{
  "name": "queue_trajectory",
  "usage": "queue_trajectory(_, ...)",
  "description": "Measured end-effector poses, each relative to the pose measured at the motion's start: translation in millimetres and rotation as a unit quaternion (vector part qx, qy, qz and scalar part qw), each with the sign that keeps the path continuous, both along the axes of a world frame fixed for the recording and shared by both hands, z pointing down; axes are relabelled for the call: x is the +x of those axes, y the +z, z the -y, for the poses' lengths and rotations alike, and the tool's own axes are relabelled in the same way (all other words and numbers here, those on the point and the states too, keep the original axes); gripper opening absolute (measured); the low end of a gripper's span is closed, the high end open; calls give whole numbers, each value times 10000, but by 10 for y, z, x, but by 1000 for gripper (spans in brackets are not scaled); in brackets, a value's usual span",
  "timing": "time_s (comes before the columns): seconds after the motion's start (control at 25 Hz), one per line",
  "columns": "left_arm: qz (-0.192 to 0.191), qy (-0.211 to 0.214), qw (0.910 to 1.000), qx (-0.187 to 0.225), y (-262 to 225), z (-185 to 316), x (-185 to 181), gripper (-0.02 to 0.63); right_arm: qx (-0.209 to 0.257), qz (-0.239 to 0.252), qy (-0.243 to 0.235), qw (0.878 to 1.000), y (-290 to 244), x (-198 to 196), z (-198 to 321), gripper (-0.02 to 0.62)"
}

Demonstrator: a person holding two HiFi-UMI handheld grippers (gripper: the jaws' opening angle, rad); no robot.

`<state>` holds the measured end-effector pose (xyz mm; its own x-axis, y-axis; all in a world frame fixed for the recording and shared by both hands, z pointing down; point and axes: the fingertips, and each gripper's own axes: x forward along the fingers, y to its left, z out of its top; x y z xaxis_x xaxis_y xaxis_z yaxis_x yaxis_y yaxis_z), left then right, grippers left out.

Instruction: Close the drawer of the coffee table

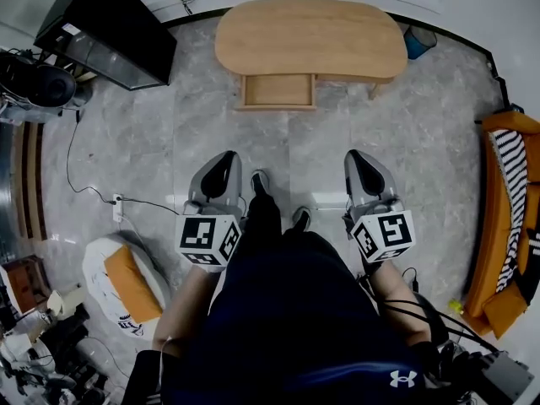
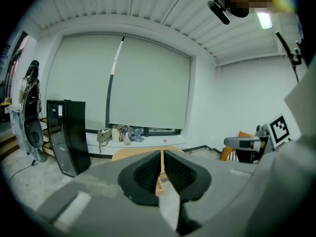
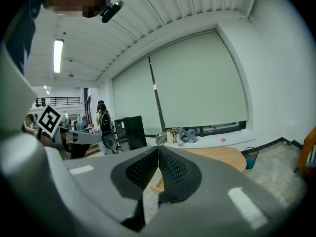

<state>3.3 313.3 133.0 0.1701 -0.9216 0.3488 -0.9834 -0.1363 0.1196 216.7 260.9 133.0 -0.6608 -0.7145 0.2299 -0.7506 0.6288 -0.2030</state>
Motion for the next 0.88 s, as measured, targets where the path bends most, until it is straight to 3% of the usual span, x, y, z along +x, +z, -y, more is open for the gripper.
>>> queue_trajectory(0.52,-57,287,9994,189,25,1005,-1055,21,46,-262,589,9979,-23,-741,868,2)
queue_trajectory(0.88,-62,660,9977,128,172,1487,-1421,21,-11,-553,969,9938,98,-1003,1255,2)
